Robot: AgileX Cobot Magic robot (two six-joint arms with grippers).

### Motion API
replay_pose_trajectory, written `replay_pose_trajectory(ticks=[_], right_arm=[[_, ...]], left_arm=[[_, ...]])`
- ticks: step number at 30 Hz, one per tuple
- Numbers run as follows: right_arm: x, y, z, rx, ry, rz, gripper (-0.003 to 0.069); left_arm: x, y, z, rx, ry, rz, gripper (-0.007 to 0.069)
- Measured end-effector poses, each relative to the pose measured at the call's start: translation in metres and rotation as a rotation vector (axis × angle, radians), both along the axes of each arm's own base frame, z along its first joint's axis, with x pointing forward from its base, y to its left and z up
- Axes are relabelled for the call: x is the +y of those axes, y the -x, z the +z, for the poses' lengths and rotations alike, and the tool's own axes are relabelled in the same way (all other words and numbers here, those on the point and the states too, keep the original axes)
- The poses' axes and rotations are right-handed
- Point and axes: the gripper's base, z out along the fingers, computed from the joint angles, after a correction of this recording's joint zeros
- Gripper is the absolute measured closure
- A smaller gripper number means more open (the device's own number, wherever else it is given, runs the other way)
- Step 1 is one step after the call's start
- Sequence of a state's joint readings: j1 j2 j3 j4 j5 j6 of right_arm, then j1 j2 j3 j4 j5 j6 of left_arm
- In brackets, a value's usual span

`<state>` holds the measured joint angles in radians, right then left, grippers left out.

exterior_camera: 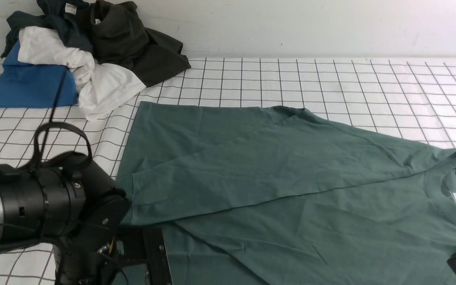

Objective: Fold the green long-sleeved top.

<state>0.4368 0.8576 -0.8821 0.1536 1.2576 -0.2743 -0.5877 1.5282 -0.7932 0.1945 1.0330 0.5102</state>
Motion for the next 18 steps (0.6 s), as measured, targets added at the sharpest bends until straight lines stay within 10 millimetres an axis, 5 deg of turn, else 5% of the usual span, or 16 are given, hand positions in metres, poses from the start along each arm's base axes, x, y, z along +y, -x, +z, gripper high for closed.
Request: replay_pose_trajectory(ticks=[7, 14, 18], right_arm=[[0.002, -0.008, -0.005, 0.001, 0.063, 0.075, 0.0548], [0.019, -0.046, -0.042, 0.177, 0.174, 0.123, 0.0222], [0.029, -0.069, -0.071, 0.266, 0.244, 0.202, 0.0141]], left_arm=[[0.008, 0.011, 0.028, -0.025, 0.006, 0.036, 0.0619], [0.008, 0.010, 0.029, -0.035, 0.031, 0.051, 0.0619], [0.006, 0.008, 0.029, -0.049, 0.054, 0.053, 0.0619]])
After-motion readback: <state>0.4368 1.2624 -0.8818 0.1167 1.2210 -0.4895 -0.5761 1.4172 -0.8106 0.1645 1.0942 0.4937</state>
